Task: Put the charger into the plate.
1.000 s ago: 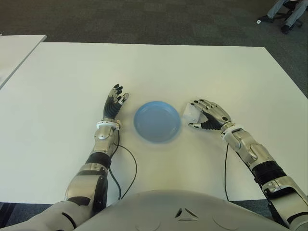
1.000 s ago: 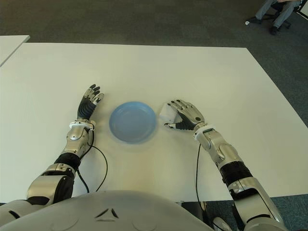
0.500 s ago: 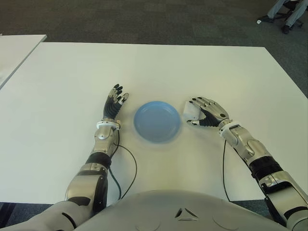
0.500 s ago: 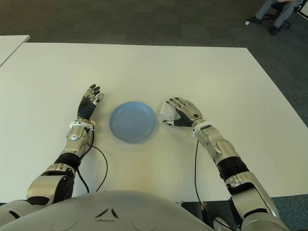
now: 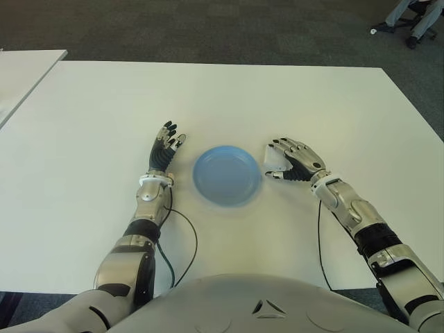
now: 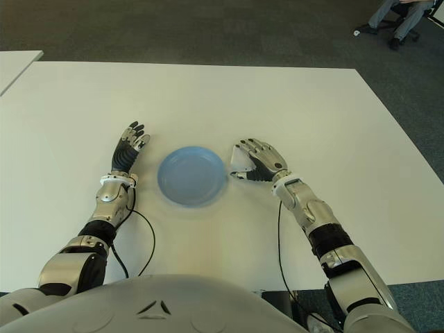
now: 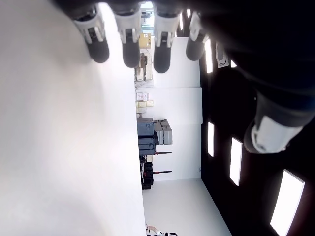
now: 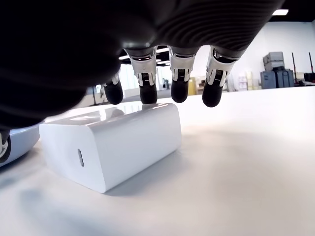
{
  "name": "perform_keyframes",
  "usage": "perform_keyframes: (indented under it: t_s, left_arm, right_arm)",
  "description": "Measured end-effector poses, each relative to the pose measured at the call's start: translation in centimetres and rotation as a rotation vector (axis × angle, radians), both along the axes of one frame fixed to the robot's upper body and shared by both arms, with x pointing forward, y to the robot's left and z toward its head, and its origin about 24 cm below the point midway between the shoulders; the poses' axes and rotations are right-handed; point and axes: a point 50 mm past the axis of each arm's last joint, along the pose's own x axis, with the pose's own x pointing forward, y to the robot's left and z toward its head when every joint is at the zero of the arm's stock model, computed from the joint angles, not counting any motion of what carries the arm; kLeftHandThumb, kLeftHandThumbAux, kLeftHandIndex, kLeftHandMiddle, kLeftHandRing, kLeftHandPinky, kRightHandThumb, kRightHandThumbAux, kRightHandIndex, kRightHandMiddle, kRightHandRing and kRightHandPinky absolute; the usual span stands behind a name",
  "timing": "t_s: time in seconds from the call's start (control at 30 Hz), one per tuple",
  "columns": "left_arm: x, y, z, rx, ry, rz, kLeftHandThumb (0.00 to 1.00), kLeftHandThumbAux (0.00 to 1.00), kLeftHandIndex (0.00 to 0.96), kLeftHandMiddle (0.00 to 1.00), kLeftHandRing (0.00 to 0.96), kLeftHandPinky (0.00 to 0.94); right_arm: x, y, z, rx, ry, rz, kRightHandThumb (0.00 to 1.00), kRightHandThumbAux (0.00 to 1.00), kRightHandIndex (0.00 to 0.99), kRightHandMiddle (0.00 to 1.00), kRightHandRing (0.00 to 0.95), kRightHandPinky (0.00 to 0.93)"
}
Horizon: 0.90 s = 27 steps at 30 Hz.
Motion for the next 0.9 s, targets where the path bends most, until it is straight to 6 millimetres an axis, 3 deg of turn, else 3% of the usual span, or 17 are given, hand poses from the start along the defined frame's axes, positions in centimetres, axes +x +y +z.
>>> perform_keyframes:
  t_s: [0.9]
  left_arm:
    - [0.05, -0.04, 0.01, 0.001, -0.004, -0.002, 0.000, 0.518, 0.055, 0.134, 0.106, 0.080]
  right_arm:
    - [0.49, 0.89, 0.29, 0.020, -0.022, -0.005, 0.321, 0.278, 0.000, 0.000, 0.000, 0.000]
